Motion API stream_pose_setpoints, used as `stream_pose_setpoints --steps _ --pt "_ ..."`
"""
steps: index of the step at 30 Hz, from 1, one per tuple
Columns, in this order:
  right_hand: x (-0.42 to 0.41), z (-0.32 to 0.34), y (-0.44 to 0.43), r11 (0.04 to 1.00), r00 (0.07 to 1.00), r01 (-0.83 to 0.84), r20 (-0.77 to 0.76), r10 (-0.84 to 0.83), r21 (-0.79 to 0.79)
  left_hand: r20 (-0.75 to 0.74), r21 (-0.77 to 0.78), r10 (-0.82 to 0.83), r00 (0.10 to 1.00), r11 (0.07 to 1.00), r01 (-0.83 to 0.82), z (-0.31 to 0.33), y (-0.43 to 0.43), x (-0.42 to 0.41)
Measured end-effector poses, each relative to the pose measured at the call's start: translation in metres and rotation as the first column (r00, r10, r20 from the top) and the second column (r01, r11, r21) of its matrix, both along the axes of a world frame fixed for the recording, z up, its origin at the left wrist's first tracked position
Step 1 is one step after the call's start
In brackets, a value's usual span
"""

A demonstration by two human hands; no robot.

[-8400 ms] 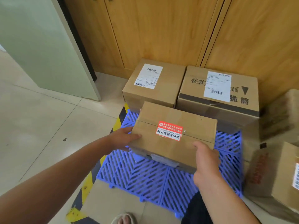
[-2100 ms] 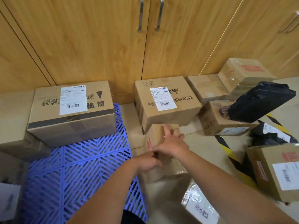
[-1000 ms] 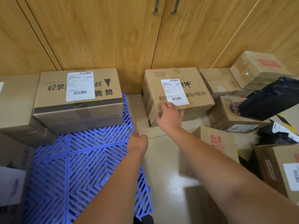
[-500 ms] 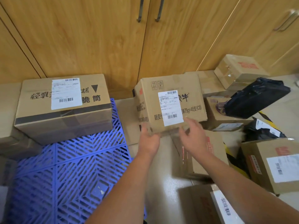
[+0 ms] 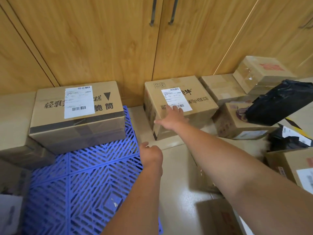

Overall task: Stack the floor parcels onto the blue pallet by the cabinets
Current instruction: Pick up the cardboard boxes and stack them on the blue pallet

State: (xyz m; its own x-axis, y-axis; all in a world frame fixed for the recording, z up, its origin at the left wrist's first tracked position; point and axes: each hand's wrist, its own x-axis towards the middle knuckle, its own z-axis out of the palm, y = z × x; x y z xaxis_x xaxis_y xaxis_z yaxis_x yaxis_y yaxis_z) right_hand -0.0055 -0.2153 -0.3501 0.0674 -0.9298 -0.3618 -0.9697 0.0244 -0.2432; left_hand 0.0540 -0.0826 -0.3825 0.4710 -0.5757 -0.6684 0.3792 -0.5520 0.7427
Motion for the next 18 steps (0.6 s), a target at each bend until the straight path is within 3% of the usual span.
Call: stream_pose_setpoints --steps 5,9,14,18 --pt "-0.011 -0.017 0.012 0.986 1.000 -0.009 0.010 0.011 -0.164 0.025 0.027 -0.018 1.000 0.999 0.017 -0.010 0.004 0.012" --pt "-0.050 -0.020 0.036 0.985 0.997 -0.070 0.032 0.076 -0.159 0.087 0.037 -0.054 0.995 0.998 0.051 -0.012 0.008 0.024" --pt "-0.123 -0.017 0.077 0.964 0.969 -0.238 0.038 0.244 -0.121 -0.024 -0.056 -0.029 0.999 0.998 0.028 0.014 -0.004 0.010" --pt "-0.160 -0.008 0.097 0.968 0.972 -0.227 0.036 0.232 -0.105 0.158 -0.078 -0.074 0.985 0.993 0.087 0.018 -0.008 -0.007"
